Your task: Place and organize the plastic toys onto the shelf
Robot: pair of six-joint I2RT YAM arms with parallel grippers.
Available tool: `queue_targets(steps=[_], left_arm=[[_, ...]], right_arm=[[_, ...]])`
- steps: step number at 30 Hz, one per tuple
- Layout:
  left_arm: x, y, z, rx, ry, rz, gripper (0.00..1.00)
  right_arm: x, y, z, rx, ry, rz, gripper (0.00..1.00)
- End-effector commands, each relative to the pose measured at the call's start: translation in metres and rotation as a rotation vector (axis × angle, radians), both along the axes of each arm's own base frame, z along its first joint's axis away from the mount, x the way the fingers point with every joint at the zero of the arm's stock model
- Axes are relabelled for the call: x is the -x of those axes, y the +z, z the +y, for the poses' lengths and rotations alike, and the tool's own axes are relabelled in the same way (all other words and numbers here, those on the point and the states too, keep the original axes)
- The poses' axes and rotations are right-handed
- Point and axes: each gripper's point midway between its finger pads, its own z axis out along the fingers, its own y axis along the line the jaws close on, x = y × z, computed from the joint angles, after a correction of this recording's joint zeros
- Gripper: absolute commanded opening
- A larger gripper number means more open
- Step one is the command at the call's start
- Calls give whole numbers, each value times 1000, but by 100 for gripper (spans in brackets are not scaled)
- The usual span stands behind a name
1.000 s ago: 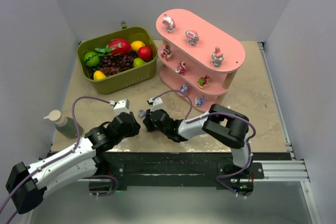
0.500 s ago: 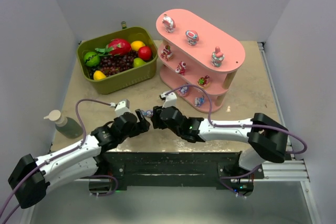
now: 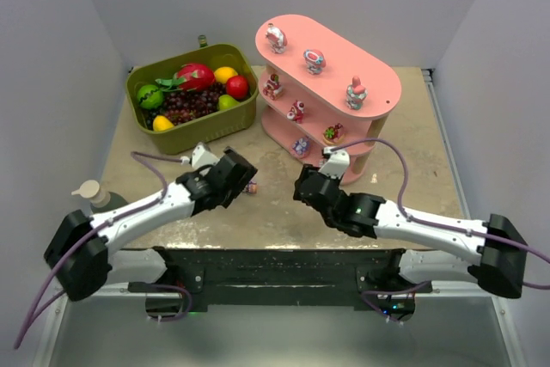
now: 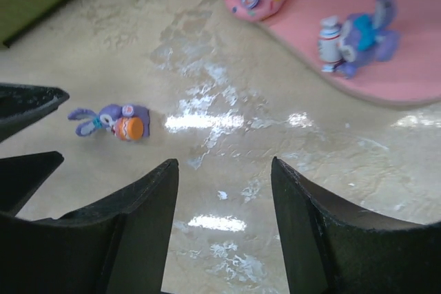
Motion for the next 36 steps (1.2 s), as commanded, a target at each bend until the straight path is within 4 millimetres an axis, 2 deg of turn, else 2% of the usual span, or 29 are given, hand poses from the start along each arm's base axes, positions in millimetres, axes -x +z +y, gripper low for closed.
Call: queue_targets(steps=[1,3,8,13,22,27,31,36], left_arm=[[-25,9,7,-49,174,105,100],[-30,5,7,-73,196,169,99],[-23,-10,16,-47,253,284,98],[-22,-16,7,10,240,305,96],[-24,-51,-6,26,207,410,94],[-27,-64,-10,37,203,437,86],[-30,-73,-7,28,213,457,73],[-33,-81,0,16,220,472,69]], right_arm=[[-2,16,-35,-3,-101,-43,60],[0,17,-40,0,-105,-46,60],[4,17,-47,-6,-105,-43,60],[5,12,-52,1,-111,-35,60],[6,20,-56,-25,-117,-46,61],[6,18,-60,-14,-123,-50,61],[6,17,-63,-5,-133,-49,61],[6,16,-68,-6,-143,-53,61]])
